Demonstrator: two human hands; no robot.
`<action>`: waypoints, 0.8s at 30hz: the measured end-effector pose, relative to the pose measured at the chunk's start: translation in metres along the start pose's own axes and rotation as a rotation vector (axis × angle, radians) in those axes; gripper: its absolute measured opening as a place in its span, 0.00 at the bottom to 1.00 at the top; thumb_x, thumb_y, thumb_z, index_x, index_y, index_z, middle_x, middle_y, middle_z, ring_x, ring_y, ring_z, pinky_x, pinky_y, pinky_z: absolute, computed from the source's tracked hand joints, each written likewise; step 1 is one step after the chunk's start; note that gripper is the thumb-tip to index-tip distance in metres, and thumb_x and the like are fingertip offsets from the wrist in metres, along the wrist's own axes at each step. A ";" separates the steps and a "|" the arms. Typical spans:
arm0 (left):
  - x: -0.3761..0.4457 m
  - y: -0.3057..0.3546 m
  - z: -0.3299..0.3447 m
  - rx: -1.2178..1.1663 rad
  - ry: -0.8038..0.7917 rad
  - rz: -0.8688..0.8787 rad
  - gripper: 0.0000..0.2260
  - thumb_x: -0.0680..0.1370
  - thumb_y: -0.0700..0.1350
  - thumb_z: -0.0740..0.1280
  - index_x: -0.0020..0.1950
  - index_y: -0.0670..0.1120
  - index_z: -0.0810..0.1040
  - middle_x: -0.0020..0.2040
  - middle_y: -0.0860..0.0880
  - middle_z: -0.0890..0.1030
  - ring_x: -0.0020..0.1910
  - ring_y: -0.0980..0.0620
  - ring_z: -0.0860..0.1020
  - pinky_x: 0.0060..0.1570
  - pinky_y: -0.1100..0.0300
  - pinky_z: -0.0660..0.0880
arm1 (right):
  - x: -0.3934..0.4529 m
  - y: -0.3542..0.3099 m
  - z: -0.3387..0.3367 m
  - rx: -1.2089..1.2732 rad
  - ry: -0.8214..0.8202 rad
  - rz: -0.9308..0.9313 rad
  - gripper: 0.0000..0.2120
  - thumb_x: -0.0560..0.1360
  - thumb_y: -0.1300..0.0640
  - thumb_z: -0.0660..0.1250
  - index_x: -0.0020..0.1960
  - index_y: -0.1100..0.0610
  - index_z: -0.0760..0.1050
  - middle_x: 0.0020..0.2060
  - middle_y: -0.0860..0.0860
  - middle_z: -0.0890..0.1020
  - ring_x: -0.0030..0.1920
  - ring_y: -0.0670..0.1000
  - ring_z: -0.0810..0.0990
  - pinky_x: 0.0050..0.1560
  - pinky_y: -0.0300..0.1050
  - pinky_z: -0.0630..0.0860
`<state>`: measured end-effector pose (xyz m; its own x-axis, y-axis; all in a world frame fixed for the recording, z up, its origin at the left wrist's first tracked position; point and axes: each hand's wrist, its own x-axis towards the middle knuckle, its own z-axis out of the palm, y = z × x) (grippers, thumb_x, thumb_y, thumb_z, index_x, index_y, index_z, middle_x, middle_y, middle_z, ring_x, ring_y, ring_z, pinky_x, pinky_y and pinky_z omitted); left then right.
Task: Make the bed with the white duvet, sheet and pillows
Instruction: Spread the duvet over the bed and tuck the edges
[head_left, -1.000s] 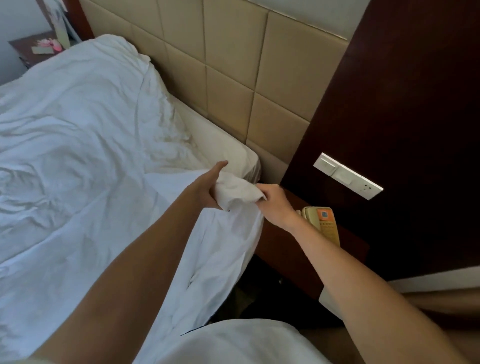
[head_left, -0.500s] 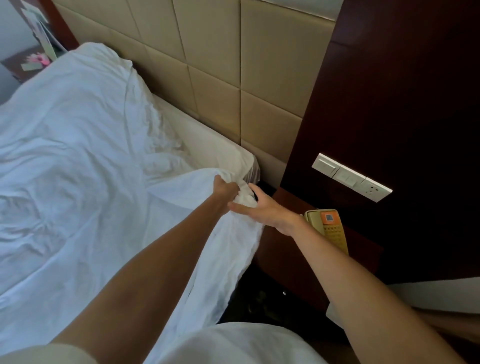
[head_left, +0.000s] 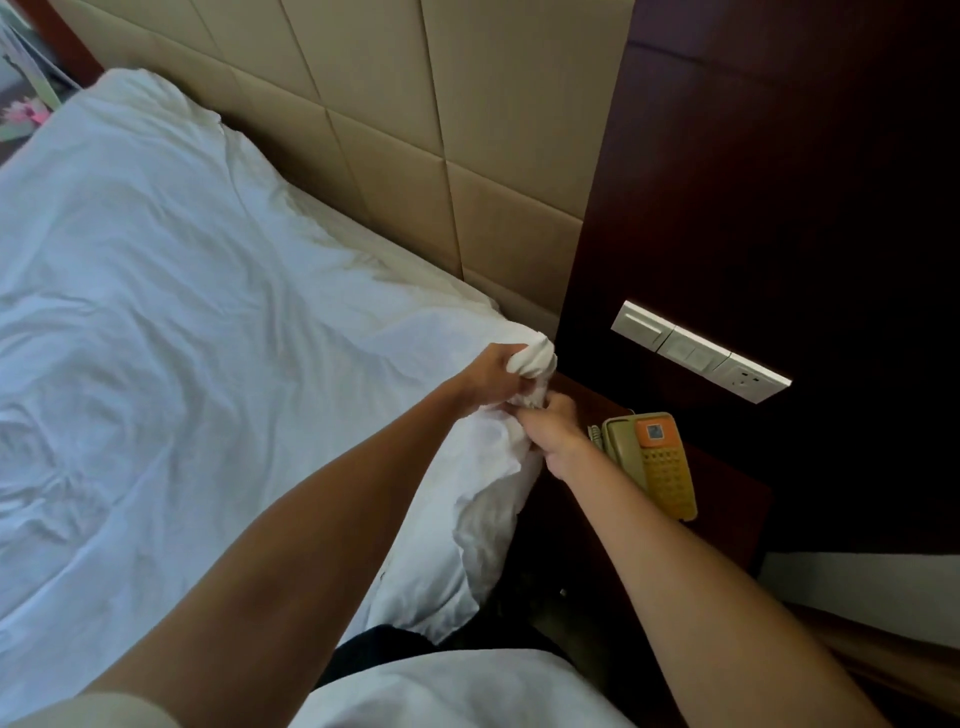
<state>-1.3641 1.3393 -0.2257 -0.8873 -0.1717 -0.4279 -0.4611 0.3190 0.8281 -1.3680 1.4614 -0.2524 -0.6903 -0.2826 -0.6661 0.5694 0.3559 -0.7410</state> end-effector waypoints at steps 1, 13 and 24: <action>0.001 -0.006 -0.005 -0.028 0.003 -0.005 0.09 0.74 0.30 0.67 0.45 0.43 0.78 0.42 0.46 0.78 0.44 0.48 0.77 0.45 0.56 0.77 | 0.001 -0.003 0.004 0.000 -0.010 0.012 0.14 0.68 0.55 0.77 0.50 0.60 0.80 0.47 0.55 0.85 0.48 0.52 0.83 0.46 0.47 0.80; 0.074 -0.072 -0.056 0.344 0.268 -0.302 0.09 0.76 0.39 0.63 0.55 0.43 0.78 0.47 0.43 0.80 0.47 0.42 0.78 0.45 0.53 0.73 | 0.079 0.005 0.067 -0.117 0.009 -0.030 0.05 0.72 0.60 0.73 0.42 0.51 0.79 0.49 0.51 0.84 0.54 0.52 0.82 0.58 0.45 0.78; 0.223 -0.150 -0.048 -0.151 0.103 -0.377 0.38 0.78 0.32 0.56 0.80 0.59 0.42 0.77 0.42 0.62 0.66 0.38 0.73 0.56 0.51 0.77 | 0.214 0.026 0.093 -0.375 0.046 0.083 0.20 0.77 0.51 0.66 0.67 0.52 0.71 0.60 0.53 0.79 0.60 0.56 0.79 0.56 0.51 0.78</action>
<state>-1.4927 1.2082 -0.4276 -0.6477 -0.3449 -0.6793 -0.7409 0.0772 0.6672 -1.4597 1.3278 -0.4227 -0.6727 -0.2016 -0.7119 0.4276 0.6793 -0.5964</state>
